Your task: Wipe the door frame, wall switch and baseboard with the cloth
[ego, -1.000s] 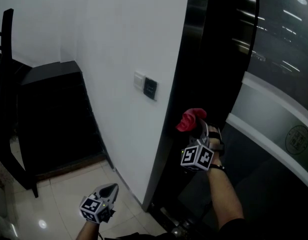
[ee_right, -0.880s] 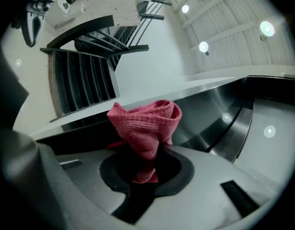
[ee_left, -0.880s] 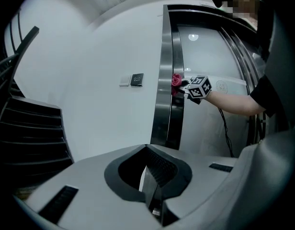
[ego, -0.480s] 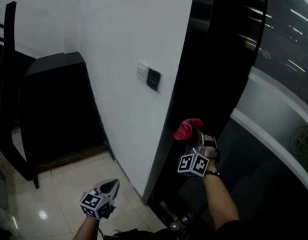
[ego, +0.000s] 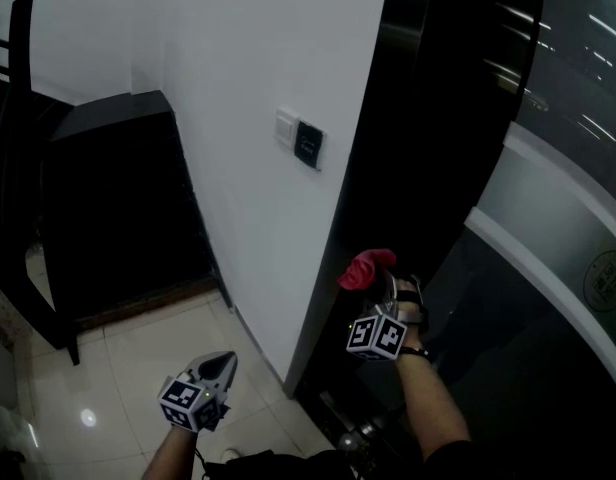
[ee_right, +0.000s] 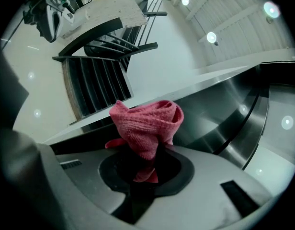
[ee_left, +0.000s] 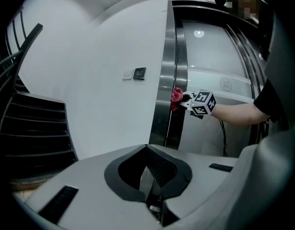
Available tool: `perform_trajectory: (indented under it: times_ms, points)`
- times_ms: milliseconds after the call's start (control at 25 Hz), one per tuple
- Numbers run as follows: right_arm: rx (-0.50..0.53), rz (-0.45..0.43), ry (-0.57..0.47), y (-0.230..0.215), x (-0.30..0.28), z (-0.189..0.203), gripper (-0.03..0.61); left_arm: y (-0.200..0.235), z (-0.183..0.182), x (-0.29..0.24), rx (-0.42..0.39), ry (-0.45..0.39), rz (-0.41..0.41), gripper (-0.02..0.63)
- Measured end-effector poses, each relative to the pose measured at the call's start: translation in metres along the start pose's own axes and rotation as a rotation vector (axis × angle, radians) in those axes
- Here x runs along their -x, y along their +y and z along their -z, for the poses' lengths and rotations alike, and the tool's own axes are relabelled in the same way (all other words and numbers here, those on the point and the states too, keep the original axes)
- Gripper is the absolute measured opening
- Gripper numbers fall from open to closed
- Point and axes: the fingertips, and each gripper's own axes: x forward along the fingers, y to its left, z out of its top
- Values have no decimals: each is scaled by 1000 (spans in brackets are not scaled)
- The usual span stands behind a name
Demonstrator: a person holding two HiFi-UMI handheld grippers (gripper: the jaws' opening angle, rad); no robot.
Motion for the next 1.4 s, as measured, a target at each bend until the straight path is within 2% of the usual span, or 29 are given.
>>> perform_trajectory:
  times_ms: [240,640,920,1200,1320,1400]
  points:
    - [-21,-38,5,23,-2,10,58,-3,5,-5,2,11,3,-8]
    - [-9,-165,42,91,1,31,58,0,13,-8,12,29,2,-8]
    - [-30,-183,41,110,0,40,58,-2,13,-16,12,34,8,-8]
    - [-35,-252,45,142,4,50,60,-4,18,-19,18,50,14,-8]
    - [-72,-264,28,151,2,51,60,-4,18,-19,14,61,14,-8]
    - [-48,-293,31,156,3,53,60,-3,17,-18,18,63,10,-8]
